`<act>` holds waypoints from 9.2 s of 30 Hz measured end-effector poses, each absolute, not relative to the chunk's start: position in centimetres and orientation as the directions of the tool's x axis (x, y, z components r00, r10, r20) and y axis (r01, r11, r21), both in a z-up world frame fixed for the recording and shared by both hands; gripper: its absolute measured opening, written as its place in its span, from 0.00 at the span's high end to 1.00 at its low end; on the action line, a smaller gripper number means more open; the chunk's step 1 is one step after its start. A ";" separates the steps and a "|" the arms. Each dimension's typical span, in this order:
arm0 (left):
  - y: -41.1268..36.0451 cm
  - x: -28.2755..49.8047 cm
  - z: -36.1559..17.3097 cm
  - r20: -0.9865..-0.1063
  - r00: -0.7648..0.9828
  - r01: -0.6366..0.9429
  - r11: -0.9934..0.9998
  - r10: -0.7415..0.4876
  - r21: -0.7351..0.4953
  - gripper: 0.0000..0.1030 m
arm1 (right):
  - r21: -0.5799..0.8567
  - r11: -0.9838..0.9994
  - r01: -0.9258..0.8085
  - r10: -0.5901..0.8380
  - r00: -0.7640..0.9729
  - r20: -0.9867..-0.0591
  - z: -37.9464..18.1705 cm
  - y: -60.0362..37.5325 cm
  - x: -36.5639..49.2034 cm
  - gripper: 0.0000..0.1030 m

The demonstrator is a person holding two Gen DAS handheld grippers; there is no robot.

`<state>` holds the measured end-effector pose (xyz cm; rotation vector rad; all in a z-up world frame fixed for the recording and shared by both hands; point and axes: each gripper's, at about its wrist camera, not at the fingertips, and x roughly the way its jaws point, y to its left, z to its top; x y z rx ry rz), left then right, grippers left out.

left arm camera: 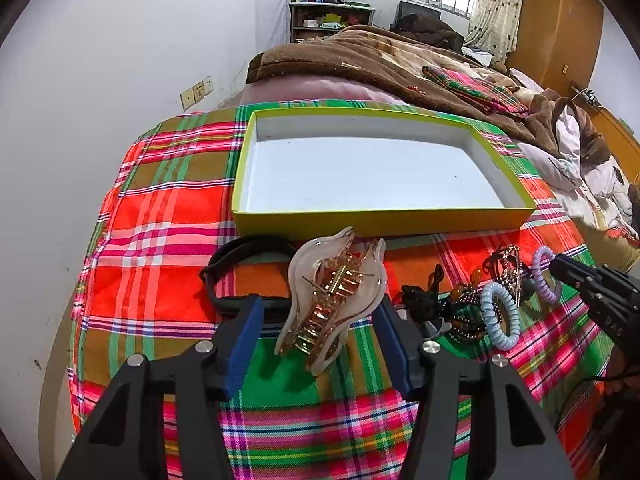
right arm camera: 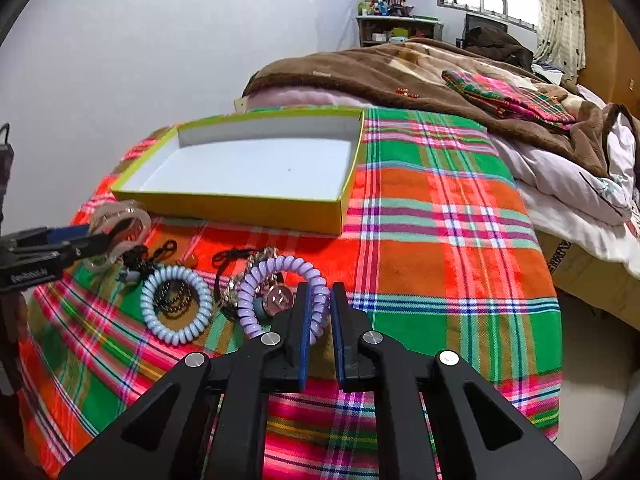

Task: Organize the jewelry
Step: 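Carry the claw clip with the left gripper while the right gripper carries the lavender coil into the box, then open the left gripper releasing the clip while the right gripper releases the lavender coil in the box, then grasp the light blue coil tie with the right gripper while the left gripper moves back to the jewelry, then grasp the black band with the left gripper, then carry the black band with the left gripper while the right gripper carries the blue coil into the box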

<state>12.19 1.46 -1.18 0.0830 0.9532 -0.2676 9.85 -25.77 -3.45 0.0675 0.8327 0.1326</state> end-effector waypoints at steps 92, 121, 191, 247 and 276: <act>-1.0 26.0 -1.1 -0.769 0.590 0.223 0.965 -0.246 -0.137 0.71 | -0.023 0.999 -0.036 0.005 0.633 -0.774 -3.9 -21.3 27.6 0.90; -0.9 25.1 -0.5 -0.767 0.584 0.227 0.961 -0.265 -0.159 0.44 | 0.010 1.000 -0.016 0.018 0.672 -0.740 -2.4 -21.3 26.5 0.66; 9.4 8.7 -0.8 -0.756 0.610 0.138 0.971 -0.240 -0.197 0.28 | 0.245 0.969 -0.018 0.202 0.630 -0.750 -4.5 -18.4 8.6 0.62; 7.7 15.3 -1.9 -0.819 0.548 0.179 0.980 -0.171 -0.085 0.28 | 0.129 0.979 -0.155 0.198 0.601 -0.774 -3.7 -19.2 8.2 0.91; 5.9 15.8 -2.8 -0.848 0.519 0.171 0.985 -0.108 -0.021 0.84 | 0.163 0.972 -0.171 0.235 0.643 -0.729 -2.2 -20.0 8.1 0.91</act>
